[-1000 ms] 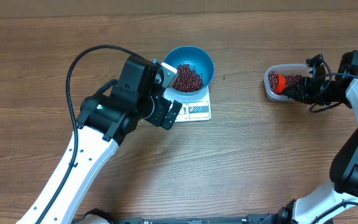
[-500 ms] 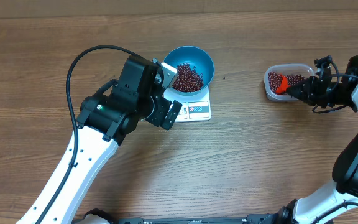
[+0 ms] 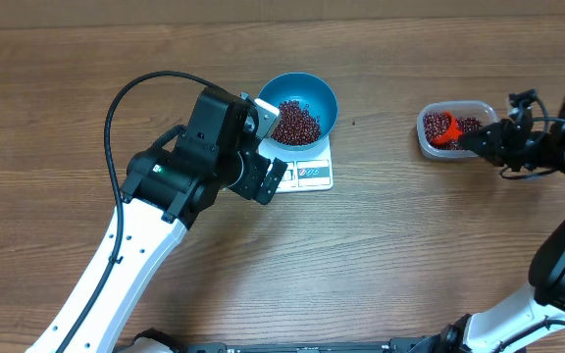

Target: Scoop item into bowl and weigh 150g on scale

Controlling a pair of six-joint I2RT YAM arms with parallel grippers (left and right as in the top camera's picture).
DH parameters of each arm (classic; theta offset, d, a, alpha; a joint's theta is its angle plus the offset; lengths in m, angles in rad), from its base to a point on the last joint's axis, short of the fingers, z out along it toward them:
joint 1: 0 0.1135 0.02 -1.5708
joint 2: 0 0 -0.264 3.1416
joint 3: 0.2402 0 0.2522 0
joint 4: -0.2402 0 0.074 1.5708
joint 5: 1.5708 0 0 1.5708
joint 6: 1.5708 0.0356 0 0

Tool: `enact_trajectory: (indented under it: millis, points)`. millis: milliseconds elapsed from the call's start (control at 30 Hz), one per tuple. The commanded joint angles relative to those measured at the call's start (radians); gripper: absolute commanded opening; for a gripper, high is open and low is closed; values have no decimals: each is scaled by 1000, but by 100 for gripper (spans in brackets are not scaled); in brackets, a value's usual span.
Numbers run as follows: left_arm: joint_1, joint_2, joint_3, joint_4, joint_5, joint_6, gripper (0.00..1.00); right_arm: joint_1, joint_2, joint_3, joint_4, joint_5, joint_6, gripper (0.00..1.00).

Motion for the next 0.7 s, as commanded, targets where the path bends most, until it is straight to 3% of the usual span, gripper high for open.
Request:
enact_trajectory:
  millis: [0,667]
  points:
    - [4,-10,-7,2,3,-13,100,-36,1,-7,-7,-87,-1,4]
    - [4,-10,-7,2,3,-13,100,-137,1,-7,-96,-172,-93,4]
